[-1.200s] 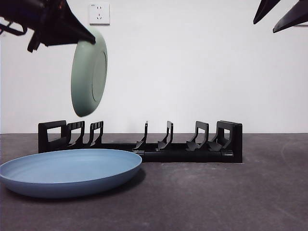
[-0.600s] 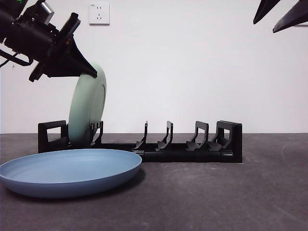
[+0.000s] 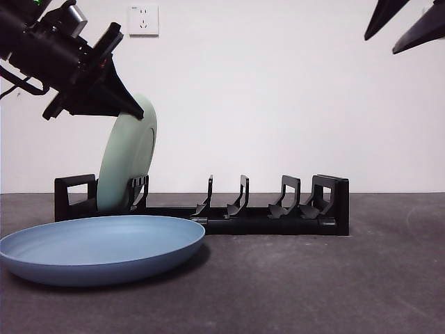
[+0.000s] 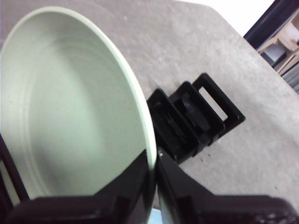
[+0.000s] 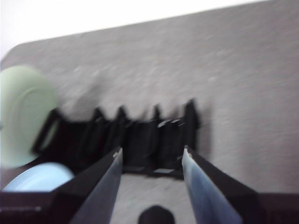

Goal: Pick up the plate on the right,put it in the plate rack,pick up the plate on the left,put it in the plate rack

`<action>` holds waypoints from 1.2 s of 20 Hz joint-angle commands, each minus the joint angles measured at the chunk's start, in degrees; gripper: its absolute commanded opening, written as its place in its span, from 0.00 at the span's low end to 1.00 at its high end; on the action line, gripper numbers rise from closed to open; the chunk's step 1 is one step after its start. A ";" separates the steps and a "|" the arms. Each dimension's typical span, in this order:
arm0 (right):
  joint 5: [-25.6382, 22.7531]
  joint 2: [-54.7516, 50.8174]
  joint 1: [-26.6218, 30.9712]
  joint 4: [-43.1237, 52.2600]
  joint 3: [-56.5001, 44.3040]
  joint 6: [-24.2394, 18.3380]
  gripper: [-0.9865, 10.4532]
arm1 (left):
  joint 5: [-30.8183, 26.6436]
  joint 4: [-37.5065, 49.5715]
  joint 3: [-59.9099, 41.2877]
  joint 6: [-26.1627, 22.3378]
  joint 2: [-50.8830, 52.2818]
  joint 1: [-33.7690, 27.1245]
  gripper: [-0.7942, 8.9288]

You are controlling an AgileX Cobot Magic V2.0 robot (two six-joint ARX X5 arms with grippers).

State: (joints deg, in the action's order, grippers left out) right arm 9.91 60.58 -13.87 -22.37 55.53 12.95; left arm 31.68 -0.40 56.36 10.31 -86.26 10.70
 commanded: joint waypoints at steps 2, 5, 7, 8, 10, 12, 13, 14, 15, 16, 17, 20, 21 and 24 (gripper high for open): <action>5.42 0.52 -0.22 0.15 0.17 0.50 0.28 | 0.17 -2.47 -0.79 0.26 -0.98 0.22 0.28; 10.60 1.31 -1.40 -0.22 0.17 0.50 0.28 | 4.74 -3.08 -0.79 0.24 -0.26 0.24 0.34; 13.46 2.40 -2.89 -0.31 0.17 0.48 0.28 | 6.03 -3.21 -0.79 0.15 1.88 0.24 0.40; 14.69 3.13 -4.02 -0.50 0.17 0.44 0.28 | 6.23 -3.21 -0.79 0.00 3.78 0.24 0.45; 15.93 5.27 -7.10 -0.61 0.17 0.22 0.28 | 6.38 -3.45 -0.79 -1.73 9.03 0.35 0.45; 15.93 8.59 -10.32 -0.46 0.17 0.02 0.28 | 6.10 -3.93 -0.79 -3.41 15.30 1.01 0.45; 15.96 10.75 -11.82 -0.07 0.17 0.02 0.28 | 6.01 -4.44 -0.79 -5.01 18.62 1.40 0.45; 15.93 13.14 -13.35 0.61 0.17 0.04 0.28 | 5.75 -5.09 -0.79 -6.88 21.94 1.84 0.44; 15.96 15.85 -14.73 1.68 0.17 0.11 0.28 | 5.42 -5.97 -0.79 -8.52 25.14 2.36 0.44; 15.91 18.53 -15.80 2.89 0.17 0.48 0.28 | 4.15 -7.13 -0.79 -9.66 28.17 3.04 0.44; 16.35 21.38 -16.70 4.42 0.17 1.11 0.28 | 1.70 -8.85 -0.79 -11.58 30.99 4.04 0.44; 17.35 29.90 -18.60 9.92 0.17 3.15 0.28 | -8.52 -15.39 -0.79 -17.35 37.40 7.65 0.44; 17.99 32.57 -18.84 11.89 0.24 3.82 0.28 | -11.52 -17.55 -0.79 -18.16 38.84 8.81 0.44; 21.57 40.04 -18.84 14.53 2.95 5.70 0.28 | -16.41 -22.25 -0.79 -18.45 41.03 12.26 0.44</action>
State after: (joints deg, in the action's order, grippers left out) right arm 31.16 100.33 -32.62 -8.62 58.00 17.63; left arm 15.38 -22.76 55.90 -6.94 -45.25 22.74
